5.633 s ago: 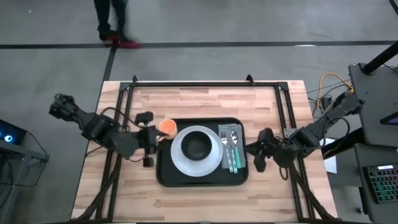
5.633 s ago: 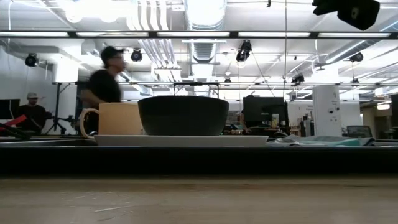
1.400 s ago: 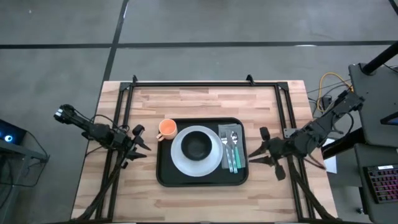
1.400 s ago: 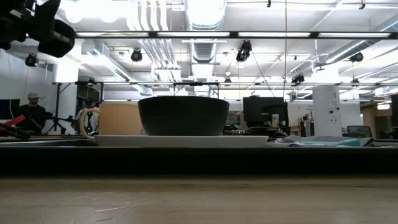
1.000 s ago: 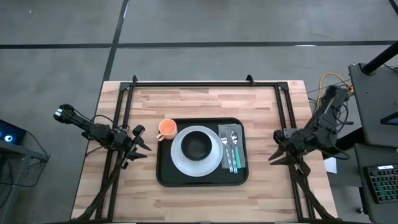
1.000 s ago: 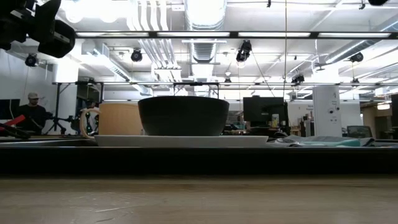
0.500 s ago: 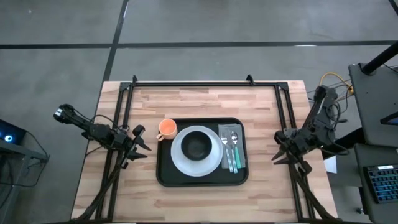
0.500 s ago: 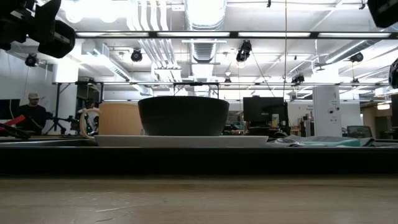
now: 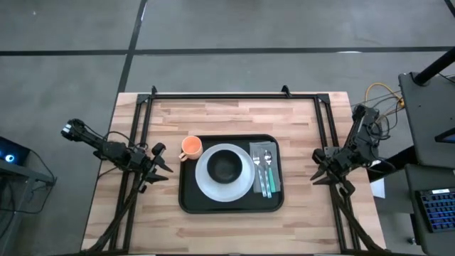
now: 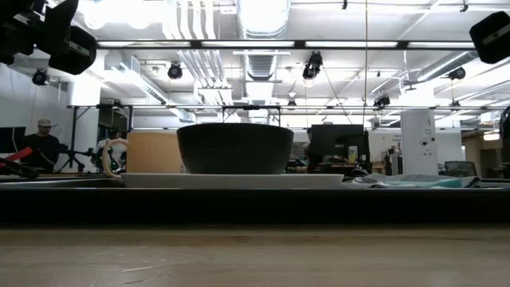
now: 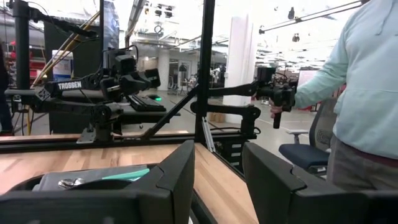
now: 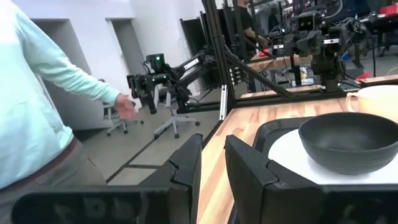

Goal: Set up tray
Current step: Return to Home Position

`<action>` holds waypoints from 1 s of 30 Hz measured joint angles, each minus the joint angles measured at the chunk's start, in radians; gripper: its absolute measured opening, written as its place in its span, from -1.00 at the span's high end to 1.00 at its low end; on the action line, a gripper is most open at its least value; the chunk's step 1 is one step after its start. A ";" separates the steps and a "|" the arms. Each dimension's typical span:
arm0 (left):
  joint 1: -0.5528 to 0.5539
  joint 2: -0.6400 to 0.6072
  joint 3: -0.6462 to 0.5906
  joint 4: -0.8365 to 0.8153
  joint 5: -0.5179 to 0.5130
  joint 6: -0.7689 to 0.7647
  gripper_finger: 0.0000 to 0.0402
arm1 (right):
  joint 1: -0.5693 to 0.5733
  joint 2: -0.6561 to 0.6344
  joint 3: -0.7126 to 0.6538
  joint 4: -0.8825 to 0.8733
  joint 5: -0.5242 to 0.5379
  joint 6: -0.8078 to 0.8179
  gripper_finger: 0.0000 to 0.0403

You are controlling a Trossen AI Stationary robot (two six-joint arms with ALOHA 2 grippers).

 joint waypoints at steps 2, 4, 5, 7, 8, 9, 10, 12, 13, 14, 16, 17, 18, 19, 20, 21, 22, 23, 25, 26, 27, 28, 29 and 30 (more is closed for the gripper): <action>0.000 0.000 0.000 0.000 0.000 0.000 0.42 | 0.000 -0.001 -0.003 -0.013 0.000 0.000 0.69; 0.000 0.000 0.000 -0.003 0.000 0.000 0.42 | 0.000 -0.001 -0.004 -0.021 -0.009 0.000 0.69; 0.000 0.002 0.000 -0.003 -0.001 0.000 0.42 | 0.000 -0.001 -0.004 -0.021 -0.012 0.000 0.69; 0.000 0.004 0.000 -0.006 -0.001 0.000 0.42 | 0.000 -0.003 -0.004 -0.021 -0.015 -0.004 0.69; 0.000 0.005 0.000 -0.005 -0.001 0.000 0.42 | 0.000 -0.003 -0.004 -0.021 -0.015 -0.007 0.69; 0.000 0.007 0.000 -0.005 -0.001 0.000 0.42 | 0.000 -0.003 -0.003 -0.023 -0.015 -0.010 0.68; 0.000 0.009 0.000 -0.006 -0.001 0.000 0.42 | 0.000 -0.003 -0.003 -0.024 -0.015 -0.016 0.68; 0.000 0.011 0.000 -0.008 -0.001 0.000 0.42 | 0.000 -0.003 0.000 -0.023 -0.016 -0.027 0.68; 0.000 0.011 0.000 -0.007 -0.001 0.000 0.42 | 0.000 -0.003 0.002 -0.023 -0.017 -0.032 0.69; 0.000 0.011 0.000 -0.007 -0.001 0.000 0.42 | 0.000 -0.003 0.004 -0.024 -0.019 -0.039 0.68; 0.000 0.011 0.000 -0.007 -0.001 0.000 0.42 | 0.000 -0.002 0.007 -0.024 -0.019 -0.050 0.69; 0.000 0.011 0.000 -0.007 -0.001 0.000 0.42 | 0.000 -0.002 0.007 -0.025 -0.025 -0.052 0.68; 0.000 0.011 0.000 -0.007 -0.001 0.000 0.42 | 0.000 -0.003 0.007 -0.026 -0.043 -0.055 0.68; 0.000 0.011 0.000 -0.007 -0.001 0.000 0.42 | 0.000 -0.003 0.008 -0.030 -0.079 -0.068 0.68; 0.000 0.011 0.000 -0.007 -0.001 0.000 0.42 | 0.000 -0.003 0.008 -0.039 -0.138 -0.093 0.68; 0.000 0.011 0.000 -0.007 0.000 0.000 0.42 | 0.000 -0.003 0.007 -0.049 -0.217 -0.123 0.68; 0.000 0.011 0.000 -0.007 -0.001 0.000 0.42 | 0.000 -0.003 0.006 -0.053 -0.304 -0.146 0.68; 0.000 0.011 0.000 -0.007 0.000 0.000 0.42 | 0.000 -0.003 0.006 -0.055 -0.375 -0.162 0.68; 0.000 0.011 0.000 -0.007 0.000 0.000 0.42 | 0.000 -0.003 0.002 -0.042 -0.456 -0.169 0.68; 0.000 0.011 0.000 -0.007 0.000 0.000 0.42 | 0.000 -0.003 0.001 -0.035 -0.469 -0.166 0.68; 0.000 0.011 0.000 -0.007 0.000 0.000 0.42 | 0.000 -0.003 0.001 -0.032 -0.473 -0.159 0.69; 0.000 0.011 0.000 -0.007 0.000 0.000 0.42 | 0.000 -0.003 0.000 -0.032 -0.473 -0.157 0.68; 0.000 0.011 0.000 -0.007 0.000 0.000 0.42 | 0.000 -0.003 -0.004 -0.031 -0.473 -0.157 0.68; 0.000 0.011 0.000 -0.007 0.000 0.000 0.42 | 0.000 -0.003 -0.011 -0.031 -0.473 -0.155 0.69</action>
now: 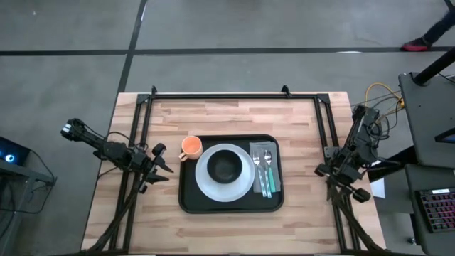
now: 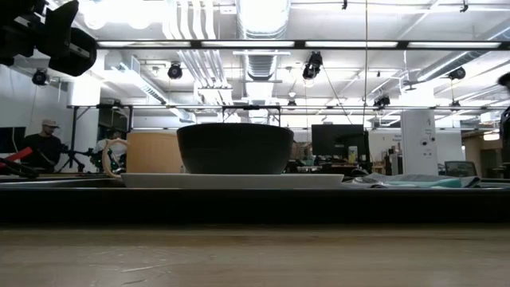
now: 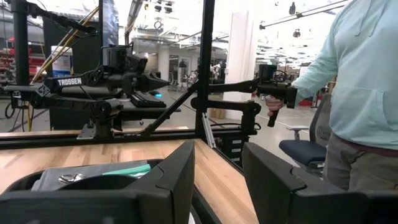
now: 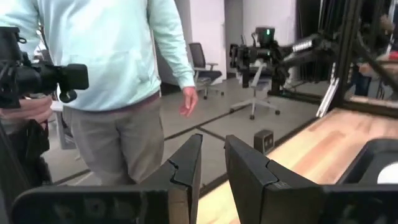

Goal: Set up tray
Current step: Return to Home Position

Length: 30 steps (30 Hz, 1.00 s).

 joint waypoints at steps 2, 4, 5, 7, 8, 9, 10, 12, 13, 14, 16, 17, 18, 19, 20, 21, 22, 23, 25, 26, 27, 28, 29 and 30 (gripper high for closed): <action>0.000 0.000 0.000 0.000 0.000 0.000 0.42 | 0.000 0.000 -0.021 -0.001 0.007 0.030 0.68; 0.000 0.000 0.000 0.000 0.000 0.000 0.42 | 0.000 0.000 -0.045 0.015 0.037 0.086 0.68; 0.000 0.000 0.000 0.000 0.000 0.000 0.42 | 0.000 0.001 -0.059 0.038 0.052 0.105 0.69; 0.000 0.000 0.000 0.000 0.000 0.000 0.42 | 0.000 0.001 -0.085 0.087 0.065 0.102 0.68; 0.000 0.000 0.000 0.000 0.000 0.000 0.42 | 0.000 0.001 -0.100 0.115 0.065 0.088 0.68; 0.000 0.000 0.000 0.000 0.000 0.000 0.42 | 0.000 0.001 -0.116 0.144 0.066 0.070 0.69; 0.000 0.000 0.000 0.000 0.000 0.000 0.42 | 0.000 0.000 -0.135 0.173 0.066 0.053 0.68; 0.000 0.000 0.000 0.000 0.000 0.000 0.42 | 0.000 0.002 -0.156 0.189 0.068 0.042 0.69; 0.000 0.000 0.000 0.000 0.000 0.000 0.42 | 0.000 0.005 -0.156 0.189 0.070 0.043 0.68; 0.000 0.000 0.000 0.000 0.000 0.000 0.42 | 0.000 0.006 -0.156 0.190 0.072 0.039 0.69; 0.000 0.000 0.000 0.000 0.000 0.000 0.42 | 0.000 0.007 -0.155 0.192 0.071 0.020 0.68; 0.000 0.000 0.000 0.000 0.000 0.000 0.42 | 0.000 0.008 -0.155 0.192 0.071 0.008 0.69; 0.000 0.000 0.000 0.000 0.000 0.000 0.42 | 0.000 0.008 -0.155 0.189 0.072 -0.004 0.69; 0.000 0.000 0.000 0.000 0.000 0.000 0.42 | 0.000 0.008 -0.155 0.184 0.071 -0.014 0.69; 0.000 0.000 0.000 0.000 0.000 0.000 0.42 | 0.000 0.008 -0.155 0.177 0.071 -0.018 0.69; 0.000 0.000 0.000 0.000 0.000 0.000 0.42 | 0.000 0.009 -0.155 0.176 0.068 -0.022 0.68; 0.000 0.000 0.000 0.000 0.000 0.000 0.42 | 0.000 0.010 -0.155 0.176 0.068 -0.025 0.68; 0.000 0.000 0.000 0.000 0.000 0.000 0.42 | 0.000 0.009 -0.155 0.176 0.068 -0.028 0.68; 0.000 0.000 0.000 0.000 0.000 0.000 0.42 | 0.000 0.009 -0.155 0.175 0.067 -0.028 0.69; 0.000 0.000 0.000 0.000 0.000 0.000 0.42 | 0.000 0.009 -0.155 0.175 0.066 -0.028 0.69; 0.000 0.000 0.000 0.000 0.000 0.000 0.42 | 0.000 0.010 -0.155 0.175 0.064 -0.031 0.68; 0.000 0.000 0.000 0.000 0.000 0.000 0.42 | 0.000 0.010 -0.155 0.174 0.063 -0.038 0.69; 0.000 0.000 0.000 0.000 0.000 0.000 0.42 | 0.000 0.010 -0.155 0.174 0.063 -0.049 0.69; 0.000 0.000 0.000 0.000 0.000 0.000 0.42 | 0.000 0.010 -0.155 0.174 0.062 -0.058 0.68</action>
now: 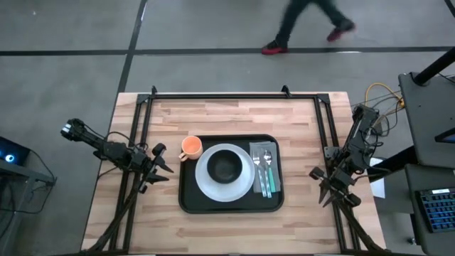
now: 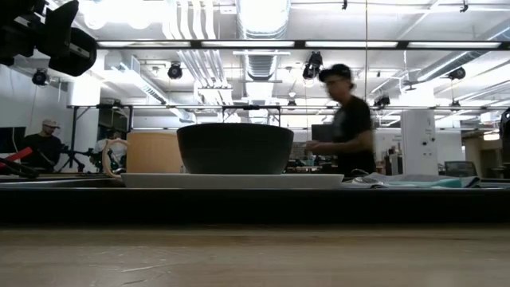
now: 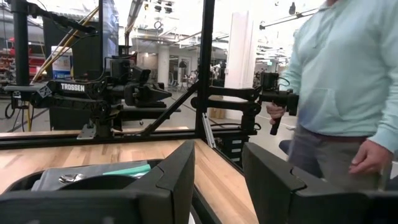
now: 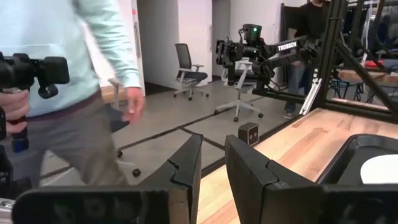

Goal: Set up tray
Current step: Return to Home Position

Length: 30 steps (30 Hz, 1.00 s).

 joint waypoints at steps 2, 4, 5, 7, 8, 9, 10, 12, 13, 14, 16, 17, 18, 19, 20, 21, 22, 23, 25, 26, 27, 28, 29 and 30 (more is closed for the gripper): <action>0.000 0.000 0.000 0.000 0.000 0.000 0.42 | 0.000 0.000 0.000 0.000 -0.001 -0.002 0.69; 0.000 0.000 0.000 0.000 0.000 0.000 0.42 | 0.000 0.001 0.000 0.000 -0.001 0.010 0.69; 0.000 0.000 0.000 0.000 0.000 0.000 0.42 | 0.000 0.001 0.000 0.000 -0.001 0.010 0.69; 0.000 0.000 0.000 0.000 0.000 0.000 0.42 | 0.000 0.001 0.000 -0.001 -0.001 0.005 0.68; 0.000 0.000 0.000 0.000 0.000 0.000 0.42 | 0.000 0.001 0.000 -0.001 -0.001 0.004 0.68; 0.000 0.000 0.000 0.000 0.000 0.000 0.42 | 0.000 0.001 0.000 -0.001 -0.001 0.004 0.69; 0.000 0.000 0.000 0.000 0.000 0.000 0.42 | 0.000 0.001 0.000 -0.001 -0.001 0.004 0.68; 0.000 0.000 0.000 0.000 0.000 0.000 0.42 | 0.000 0.001 0.000 -0.001 -0.001 0.003 0.69; 0.000 0.000 0.000 0.000 0.000 0.000 0.42 | 0.000 0.001 0.000 -0.001 -0.001 0.004 0.68; 0.000 0.000 0.000 0.000 0.000 0.000 0.42 | 0.000 0.001 0.000 -0.001 -0.001 0.005 0.69; 0.000 0.000 0.000 0.000 0.000 0.000 0.42 | 0.000 0.001 0.000 -0.001 -0.001 0.005 0.69; 0.000 0.000 0.000 0.000 0.000 0.000 0.42 | 0.000 0.001 0.000 -0.001 -0.001 0.005 0.68; 0.000 0.000 0.000 0.000 0.000 0.000 0.42 | 0.000 0.001 0.000 -0.001 -0.001 0.006 0.68; 0.000 0.000 0.000 0.000 0.000 0.000 0.42 | 0.000 0.001 0.000 -0.001 -0.001 0.006 0.69; 0.000 0.000 0.000 0.000 0.000 0.000 0.42 | 0.000 0.001 0.000 -0.001 -0.001 0.006 0.69; 0.000 0.000 0.000 0.000 0.000 0.000 0.42 | 0.000 0.001 0.000 -0.001 -0.001 0.006 0.69; 0.000 0.000 0.000 0.000 0.000 0.000 0.42 | 0.000 0.001 0.000 -0.001 0.000 0.007 0.69; 0.000 0.000 0.000 0.000 0.000 0.000 0.42 | 0.000 0.001 0.000 -0.001 0.000 0.007 0.69; 0.000 0.000 0.000 0.000 0.000 0.000 0.42 | 0.000 0.001 0.000 -0.001 0.000 0.006 0.68; 0.000 0.000 0.000 0.000 0.000 0.000 0.42 | 0.000 0.001 0.000 -0.001 0.000 0.007 0.69; 0.000 0.000 0.000 0.000 0.000 0.000 0.42 | 0.000 0.001 0.000 -0.001 0.000 0.007 0.69; 0.000 0.000 0.000 0.000 0.000 0.000 0.42 | 0.000 0.001 0.000 -0.001 0.000 0.006 0.68; 0.000 0.000 0.000 0.000 0.000 0.000 0.42 | 0.000 0.001 0.000 -0.001 0.000 0.006 0.69; 0.000 0.000 0.000 0.000 0.000 0.000 0.42 | 0.000 0.001 0.000 -0.001 0.000 0.007 0.69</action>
